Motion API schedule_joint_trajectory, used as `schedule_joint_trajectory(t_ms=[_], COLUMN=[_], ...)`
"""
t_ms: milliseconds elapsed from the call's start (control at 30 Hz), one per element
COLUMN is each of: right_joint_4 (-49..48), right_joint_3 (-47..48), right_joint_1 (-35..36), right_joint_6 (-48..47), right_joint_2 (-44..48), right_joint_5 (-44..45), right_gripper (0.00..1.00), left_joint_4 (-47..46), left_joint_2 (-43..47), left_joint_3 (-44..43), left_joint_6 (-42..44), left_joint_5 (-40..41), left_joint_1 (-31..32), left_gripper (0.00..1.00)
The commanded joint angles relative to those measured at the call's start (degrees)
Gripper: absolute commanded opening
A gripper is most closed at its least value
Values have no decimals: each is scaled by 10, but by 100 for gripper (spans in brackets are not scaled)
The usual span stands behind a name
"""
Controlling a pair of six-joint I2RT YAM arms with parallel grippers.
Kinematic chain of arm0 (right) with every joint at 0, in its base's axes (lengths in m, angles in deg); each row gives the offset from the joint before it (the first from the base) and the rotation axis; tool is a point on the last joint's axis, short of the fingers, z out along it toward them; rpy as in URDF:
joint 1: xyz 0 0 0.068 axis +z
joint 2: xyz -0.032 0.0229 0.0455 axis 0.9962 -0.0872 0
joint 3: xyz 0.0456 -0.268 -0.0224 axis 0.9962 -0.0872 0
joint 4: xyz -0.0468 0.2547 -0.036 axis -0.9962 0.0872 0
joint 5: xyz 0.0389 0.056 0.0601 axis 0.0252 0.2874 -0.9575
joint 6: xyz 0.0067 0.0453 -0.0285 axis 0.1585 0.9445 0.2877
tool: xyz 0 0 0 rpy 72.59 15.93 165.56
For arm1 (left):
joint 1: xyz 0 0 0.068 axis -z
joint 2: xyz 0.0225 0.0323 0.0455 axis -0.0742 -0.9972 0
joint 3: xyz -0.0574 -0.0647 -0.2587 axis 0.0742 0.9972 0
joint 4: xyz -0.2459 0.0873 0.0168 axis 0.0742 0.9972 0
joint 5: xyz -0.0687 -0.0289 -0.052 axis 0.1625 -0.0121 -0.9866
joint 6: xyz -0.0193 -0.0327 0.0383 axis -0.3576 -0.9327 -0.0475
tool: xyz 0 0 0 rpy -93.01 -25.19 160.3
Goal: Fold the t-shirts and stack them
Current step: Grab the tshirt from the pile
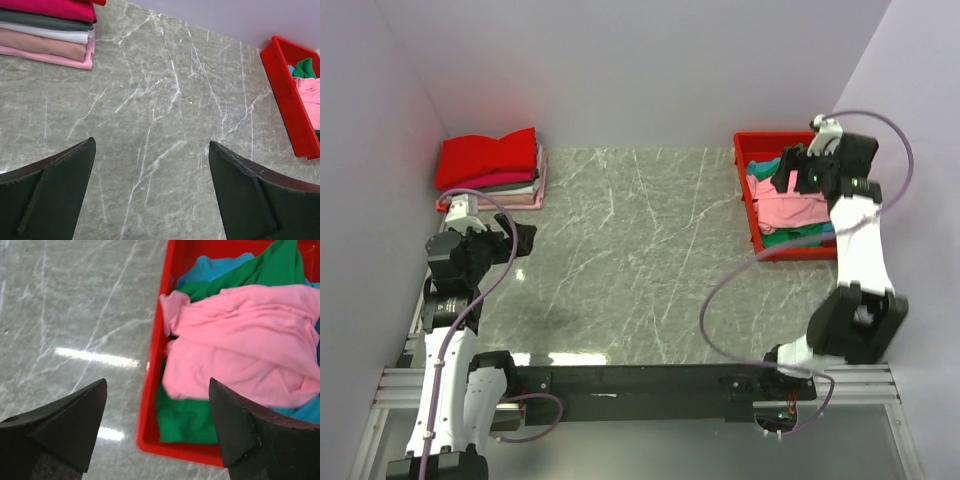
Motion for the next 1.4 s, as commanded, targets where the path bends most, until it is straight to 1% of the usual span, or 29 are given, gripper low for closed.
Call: schedule_joint_trajectory(t_ms=[0, 67, 133, 233, 333, 367, 467, 633, 733, 800, 833, 867, 900, 967, 1067, 1133, 1233, 1367], right_joint_4=[84, 102, 109, 126, 135, 133, 117, 94, 83, 76, 74, 73, 73, 57, 31, 23, 21, 30], right_joint_3=[109, 152, 165, 193, 232, 250, 266, 280, 271, 261, 256, 253, 251, 222, 175, 149, 128, 124], right_joint_1=[-12, -13, -12, -10, -1, 1, 11, 29, 32, 33, 34, 34, 34, 34, 45, 54, 71, 101], right_joint_6=[-10, -15, -32, -55, -64, -64, -66, -69, -67, -68, -69, -69, -69, -68, -71, -68, -60, -48], right_joint_2=[-106, -161, -185, -231, -286, -312, -351, -390, -395, -387, -382, -378, -372, -336, -269, -219, -157, -90], right_joint_5=[-27, 20, 59, 93, 155, 188, 238, 275, 272, 269, 268, 268, 267, 262, 264, 258, 253, 240], right_gripper=[87, 85, 85, 84, 81, 79, 78, 73, 64, 50, 38, 18, 12, 3, 0, 0, 0, 0], left_joint_4=[-7, -7, -6, -6, -6, -6, -2, -2, -1, 1, 1, 1, 1, 0, 0, -1, 0, -1], left_joint_2=[0, -3, -4, -8, -17, -19, -21, -25, -26, -25, -25, -25, -25, -24, -24, -24, -24, -20], left_joint_3=[-11, -12, -12, -13, -14, -15, -15, -17, -17, -18, -17, -17, -17, -18, -17, -17, -17, -17], left_joint_6=[7, 7, 8, 7, 9, 9, 10, 11, 11, 11, 12, 12, 12, 12, 13, 12, 12, 12], left_joint_5=[1, 3, 1, 0, -3, -3, 1, 2, 5, 7, 8, 7, 6, 7, 6, 6, 5, 7], left_joint_1=[5, 5, 7, 7, 8, 7, 7, 7, 8, 7, 8, 7, 7, 7, 7, 8, 7, 7], left_gripper=[99, 99, 99, 99, 99, 99, 99, 99, 99, 99, 99, 100, 99, 100, 99, 99, 99, 99])
